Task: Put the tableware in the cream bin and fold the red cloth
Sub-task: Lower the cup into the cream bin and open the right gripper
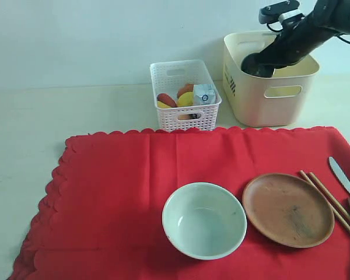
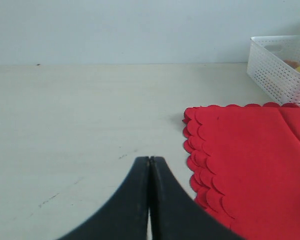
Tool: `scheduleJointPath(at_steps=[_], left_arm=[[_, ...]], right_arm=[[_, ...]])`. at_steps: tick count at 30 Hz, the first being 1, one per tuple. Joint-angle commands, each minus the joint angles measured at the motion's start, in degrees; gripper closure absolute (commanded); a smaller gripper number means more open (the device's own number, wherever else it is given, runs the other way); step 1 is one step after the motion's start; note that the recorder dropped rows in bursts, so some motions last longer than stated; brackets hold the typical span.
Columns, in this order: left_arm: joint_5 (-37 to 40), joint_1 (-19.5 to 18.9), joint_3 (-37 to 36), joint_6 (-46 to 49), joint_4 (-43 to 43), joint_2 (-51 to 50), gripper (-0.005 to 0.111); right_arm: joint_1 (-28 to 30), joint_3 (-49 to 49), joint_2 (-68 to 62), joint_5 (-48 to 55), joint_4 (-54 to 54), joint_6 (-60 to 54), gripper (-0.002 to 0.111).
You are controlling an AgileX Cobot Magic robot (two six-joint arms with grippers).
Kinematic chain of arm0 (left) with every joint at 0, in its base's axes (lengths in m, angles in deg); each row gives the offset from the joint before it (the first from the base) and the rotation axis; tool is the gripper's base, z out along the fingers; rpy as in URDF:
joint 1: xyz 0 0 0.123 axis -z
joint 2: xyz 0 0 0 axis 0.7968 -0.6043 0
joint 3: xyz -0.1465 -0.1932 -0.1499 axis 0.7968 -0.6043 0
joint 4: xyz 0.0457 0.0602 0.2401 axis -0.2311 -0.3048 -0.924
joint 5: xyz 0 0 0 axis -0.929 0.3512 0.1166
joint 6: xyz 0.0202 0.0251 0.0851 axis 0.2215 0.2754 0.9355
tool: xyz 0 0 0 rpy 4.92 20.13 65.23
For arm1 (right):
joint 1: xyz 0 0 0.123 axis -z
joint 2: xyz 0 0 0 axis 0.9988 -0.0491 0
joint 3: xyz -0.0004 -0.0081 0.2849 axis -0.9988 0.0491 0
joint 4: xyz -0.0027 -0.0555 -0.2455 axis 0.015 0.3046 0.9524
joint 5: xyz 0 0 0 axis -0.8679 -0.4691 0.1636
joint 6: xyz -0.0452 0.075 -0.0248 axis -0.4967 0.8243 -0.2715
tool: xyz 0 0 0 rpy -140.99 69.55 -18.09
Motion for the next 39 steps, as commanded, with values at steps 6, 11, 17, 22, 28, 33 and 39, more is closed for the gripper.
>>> scheduleJointPath(at_steps=[6,11,17,22,28,33,39], left_arm=[[-0.7,-0.1,-0.1,0.0,0.3,0.3,0.107],[-0.7,-0.1,-0.1,0.0,0.3,0.3,0.107],[-0.7,-0.1,-0.1,0.0,0.3,0.3,0.107],[-0.7,-0.1,-0.1,0.0,0.3,0.3,0.107],[-0.7,-0.1,-0.1,0.0,0.3,0.3,0.107],[-0.7,-0.1,-0.1,0.0,0.3,0.3,0.107],[-0.7,-0.1,-0.1,0.0,0.3,0.3,0.107]], right_arm=[[0.3,-4.8,-3.3,4.2,1.8,0.1,0.088],[0.3,-5.6,-3.5,4.8,1.8,0.6,0.063],[0.3,-7.5,-2.4,6.2,1.8,5.6,0.056],[0.3,-8.5,-0.2,9.5,1.8,7.4,0.056],[0.3,-8.5,3.6,15.9,1.8,7.4,0.057],[0.3,-8.5,6.5,22.1,1.8,7.7,0.057],[0.3,-8.5,9.6,28.7,1.8,9.0,0.057]])
